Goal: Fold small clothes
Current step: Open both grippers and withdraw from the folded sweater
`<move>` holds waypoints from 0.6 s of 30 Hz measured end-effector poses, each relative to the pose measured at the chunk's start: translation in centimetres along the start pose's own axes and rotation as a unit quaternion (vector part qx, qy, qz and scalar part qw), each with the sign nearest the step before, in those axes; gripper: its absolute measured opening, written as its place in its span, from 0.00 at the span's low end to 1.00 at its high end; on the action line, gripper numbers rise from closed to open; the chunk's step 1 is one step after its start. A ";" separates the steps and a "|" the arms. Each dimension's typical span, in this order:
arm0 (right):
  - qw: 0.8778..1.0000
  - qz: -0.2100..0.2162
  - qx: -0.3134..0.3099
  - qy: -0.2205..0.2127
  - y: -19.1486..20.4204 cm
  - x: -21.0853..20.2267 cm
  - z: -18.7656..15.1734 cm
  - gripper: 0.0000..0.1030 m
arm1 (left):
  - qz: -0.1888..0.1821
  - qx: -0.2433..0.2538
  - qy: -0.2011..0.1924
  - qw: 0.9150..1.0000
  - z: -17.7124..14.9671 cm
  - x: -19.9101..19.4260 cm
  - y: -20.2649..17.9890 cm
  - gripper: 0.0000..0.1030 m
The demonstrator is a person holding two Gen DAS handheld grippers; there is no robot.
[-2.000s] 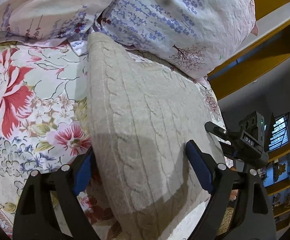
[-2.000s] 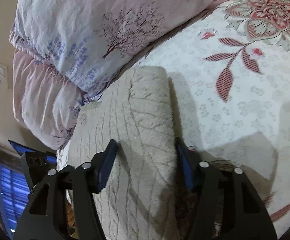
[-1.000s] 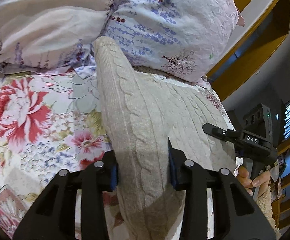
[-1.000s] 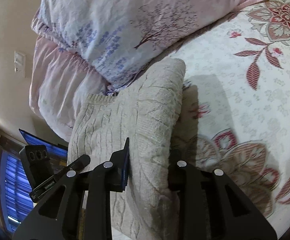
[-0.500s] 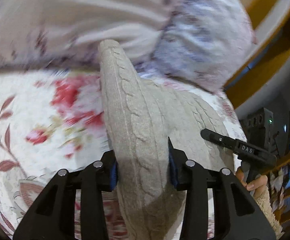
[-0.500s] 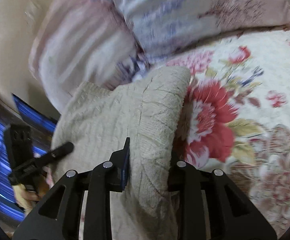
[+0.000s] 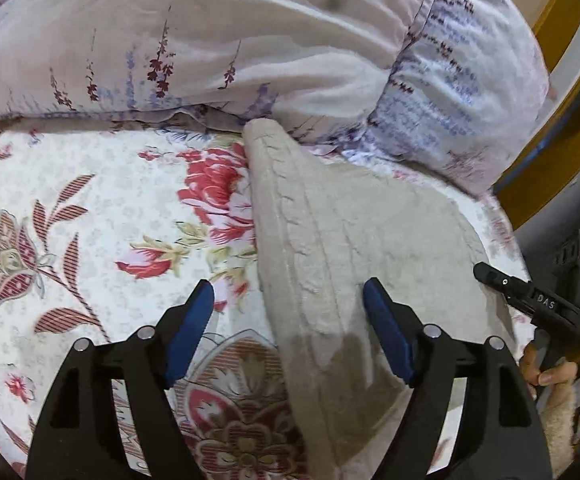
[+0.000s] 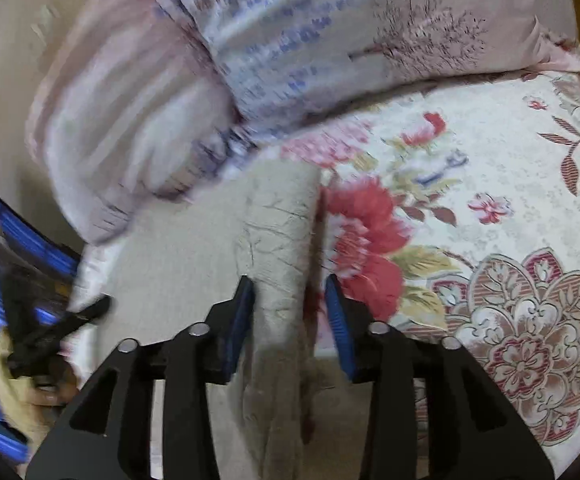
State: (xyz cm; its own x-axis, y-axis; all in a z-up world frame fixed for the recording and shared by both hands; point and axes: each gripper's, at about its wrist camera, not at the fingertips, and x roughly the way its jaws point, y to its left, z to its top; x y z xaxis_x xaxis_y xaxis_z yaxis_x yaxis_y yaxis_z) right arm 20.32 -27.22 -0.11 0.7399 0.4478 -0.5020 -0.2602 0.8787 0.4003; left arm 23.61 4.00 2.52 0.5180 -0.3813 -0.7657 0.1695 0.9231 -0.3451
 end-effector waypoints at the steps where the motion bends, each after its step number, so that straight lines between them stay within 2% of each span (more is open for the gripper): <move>1: 1.000 -0.011 0.000 -0.004 0.3 0.5 -0.1 0.36 | 0.017 0.007 0.000 1.000 -0.1 0.3 -0.2 0.75; 4: 0.999 -0.039 -0.017 -0.011 0.7 0.7 -0.1 0.37 | 0.069 0.051 -0.016 0.996 -0.2 0.7 -1.6 0.80; 6: 0.997 -0.058 -0.037 -0.020 1.5 0.0 -0.1 0.38 | 0.089 0.073 -0.030 0.993 -0.4 0.2 -2.3 0.80; 9: 0.994 -0.062 -0.063 -0.061 2.8 -2.3 -0.9 0.38 | 0.083 0.078 -0.047 0.992 -1.0 -1.4 -2.5 0.79; 12: 0.991 -0.029 -0.098 -0.087 4.2 -4.6 -2.2 0.38 | 0.065 0.082 -0.052 0.993 -2.3 -2.9 -2.6 0.79; 14: 0.988 -0.013 -0.129 -0.079 5.4 -5.0 -3.2 0.46 | 0.066 0.092 -0.052 0.992 -3.4 -3.5 -2.9 0.80; 16: 0.986 -0.018 -0.153 -0.058 6.2 -4.3 -4.1 0.52 | 0.078 0.101 -0.056 0.990 -4.2 -3.6 -3.0 0.81; 18: 0.983 -0.058 -0.174 -0.016 6.5 -2.0 -5.0 0.54 | 0.095 0.110 -0.057 0.988 -4.3 -2.9 -3.2 0.86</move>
State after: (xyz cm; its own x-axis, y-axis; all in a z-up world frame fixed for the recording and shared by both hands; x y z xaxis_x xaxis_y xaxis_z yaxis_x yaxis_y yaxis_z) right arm 14.06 -21.59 -0.41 0.7950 0.3412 -0.5015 -0.3651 0.9294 0.0536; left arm 17.99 1.92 3.50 0.6466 -0.2033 -0.7352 0.2319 0.9706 -0.0645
